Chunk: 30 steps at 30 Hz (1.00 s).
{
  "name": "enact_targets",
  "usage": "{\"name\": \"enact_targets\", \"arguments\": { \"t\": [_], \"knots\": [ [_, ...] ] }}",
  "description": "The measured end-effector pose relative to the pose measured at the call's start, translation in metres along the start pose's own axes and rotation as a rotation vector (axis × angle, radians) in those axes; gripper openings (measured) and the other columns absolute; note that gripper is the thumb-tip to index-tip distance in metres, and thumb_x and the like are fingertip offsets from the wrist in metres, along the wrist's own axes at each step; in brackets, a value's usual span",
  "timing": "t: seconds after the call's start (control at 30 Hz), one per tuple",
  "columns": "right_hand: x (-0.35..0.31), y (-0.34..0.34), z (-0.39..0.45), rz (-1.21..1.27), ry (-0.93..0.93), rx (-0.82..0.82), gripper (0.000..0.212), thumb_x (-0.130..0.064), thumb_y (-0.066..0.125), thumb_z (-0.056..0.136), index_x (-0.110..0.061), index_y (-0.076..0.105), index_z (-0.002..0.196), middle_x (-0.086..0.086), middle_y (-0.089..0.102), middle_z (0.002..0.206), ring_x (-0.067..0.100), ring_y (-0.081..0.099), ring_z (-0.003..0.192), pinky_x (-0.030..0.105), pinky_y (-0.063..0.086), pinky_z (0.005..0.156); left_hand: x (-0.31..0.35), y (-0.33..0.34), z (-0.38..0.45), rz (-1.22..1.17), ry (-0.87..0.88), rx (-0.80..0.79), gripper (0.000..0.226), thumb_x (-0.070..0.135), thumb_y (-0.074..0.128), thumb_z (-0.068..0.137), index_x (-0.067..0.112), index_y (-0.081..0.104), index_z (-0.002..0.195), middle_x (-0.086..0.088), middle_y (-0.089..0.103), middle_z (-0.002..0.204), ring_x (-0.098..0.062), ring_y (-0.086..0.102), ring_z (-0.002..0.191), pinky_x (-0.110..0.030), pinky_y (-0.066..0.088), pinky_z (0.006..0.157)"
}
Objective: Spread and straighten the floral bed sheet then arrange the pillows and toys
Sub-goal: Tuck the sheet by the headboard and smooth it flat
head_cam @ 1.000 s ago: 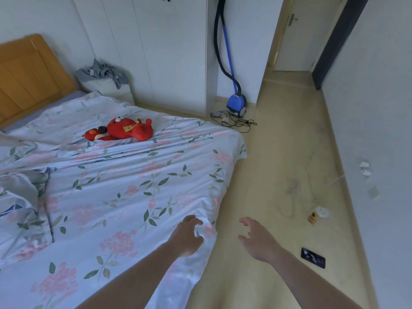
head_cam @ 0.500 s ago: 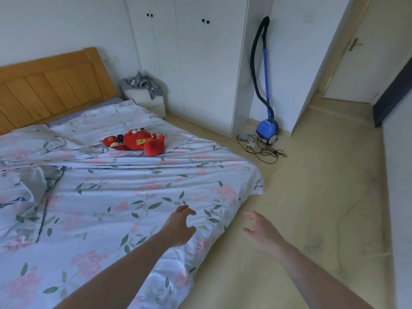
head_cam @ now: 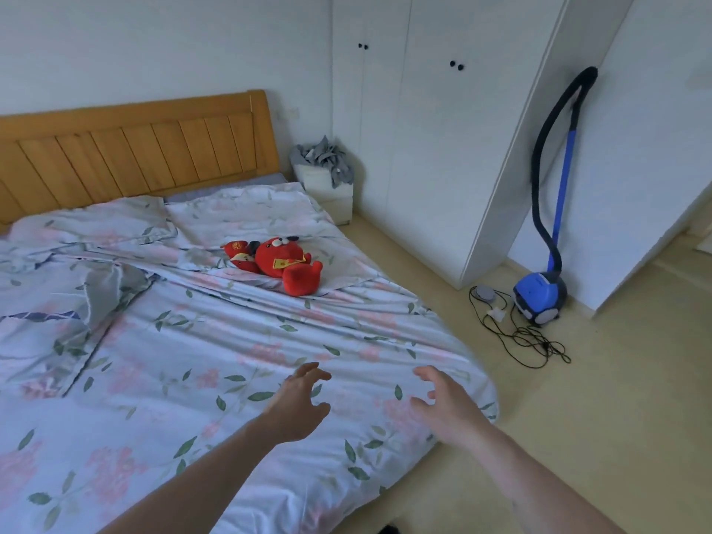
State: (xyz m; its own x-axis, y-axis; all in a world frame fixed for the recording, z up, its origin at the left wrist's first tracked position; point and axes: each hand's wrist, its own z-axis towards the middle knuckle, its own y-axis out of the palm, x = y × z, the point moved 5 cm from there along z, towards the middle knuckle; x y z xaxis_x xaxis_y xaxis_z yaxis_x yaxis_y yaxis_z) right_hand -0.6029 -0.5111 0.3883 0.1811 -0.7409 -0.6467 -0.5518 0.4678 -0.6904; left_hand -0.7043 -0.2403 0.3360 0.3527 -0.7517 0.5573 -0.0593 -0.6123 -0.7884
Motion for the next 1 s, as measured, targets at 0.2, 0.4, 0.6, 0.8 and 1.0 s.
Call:
{"name": "enact_targets", "arguments": {
  "t": [0.2,0.4,0.6,0.8,1.0],
  "knots": [
    [0.038,-0.086,0.106,-0.010,-0.016,-0.029,0.047,-0.038,0.055,0.101,-0.040,0.039,0.145,-0.019,0.039,0.147,0.005,0.049,0.123,0.026,0.045,0.095,0.068,0.010,0.136,-0.029,-0.021,-0.006,0.055,0.033,0.064,0.090,0.032,0.050,0.142,0.006,0.026,0.164,-0.021,0.042,0.140,-0.038,0.041,0.112],
    [0.072,-0.160,0.185,-0.020,-0.002,-0.023,0.050,-0.038,0.056,0.100,-0.038,0.038,0.147,-0.017,0.040,0.150,0.007,0.049,0.125,0.027,0.043,0.095,0.157,0.005,0.232,-0.054,0.039,0.019,0.055,0.033,0.066,0.088,0.031,0.051,0.141,0.007,0.027,0.163,-0.019,0.040,0.142,-0.034,0.037,0.114],
    [0.118,-0.246,0.292,-0.050,-0.067,-0.070,0.055,-0.041,0.059,0.096,-0.038,0.039,0.147,-0.016,0.043,0.148,0.008,0.050,0.122,0.030,0.044,0.098,0.234,0.015,0.339,-0.062,-0.019,0.087,0.055,0.032,0.065,0.088,0.030,0.052,0.141,0.004,0.028,0.163,-0.020,0.040,0.142,-0.034,0.036,0.115],
    [0.182,-0.330,0.369,-0.060,-0.145,-0.146,0.055,-0.046,0.058,0.094,-0.042,0.039,0.145,-0.021,0.041,0.146,0.006,0.050,0.123,0.031,0.046,0.095,0.297,0.045,0.416,-0.067,-0.172,0.139,0.055,0.031,0.065,0.090,0.030,0.051,0.143,0.006,0.028,0.163,-0.019,0.043,0.139,-0.034,0.038,0.113],
    [0.237,-0.418,0.448,-0.125,-0.220,-0.227,0.054,-0.042,0.058,0.097,-0.043,0.037,0.146,-0.022,0.038,0.151,0.005,0.050,0.123,0.031,0.052,0.095,0.348,0.064,0.466,-0.113,-0.316,0.232,0.053,0.031,0.066,0.090,0.029,0.053,0.142,0.007,0.030,0.162,-0.014,0.053,0.128,-0.032,0.041,0.109]
  ]
}}
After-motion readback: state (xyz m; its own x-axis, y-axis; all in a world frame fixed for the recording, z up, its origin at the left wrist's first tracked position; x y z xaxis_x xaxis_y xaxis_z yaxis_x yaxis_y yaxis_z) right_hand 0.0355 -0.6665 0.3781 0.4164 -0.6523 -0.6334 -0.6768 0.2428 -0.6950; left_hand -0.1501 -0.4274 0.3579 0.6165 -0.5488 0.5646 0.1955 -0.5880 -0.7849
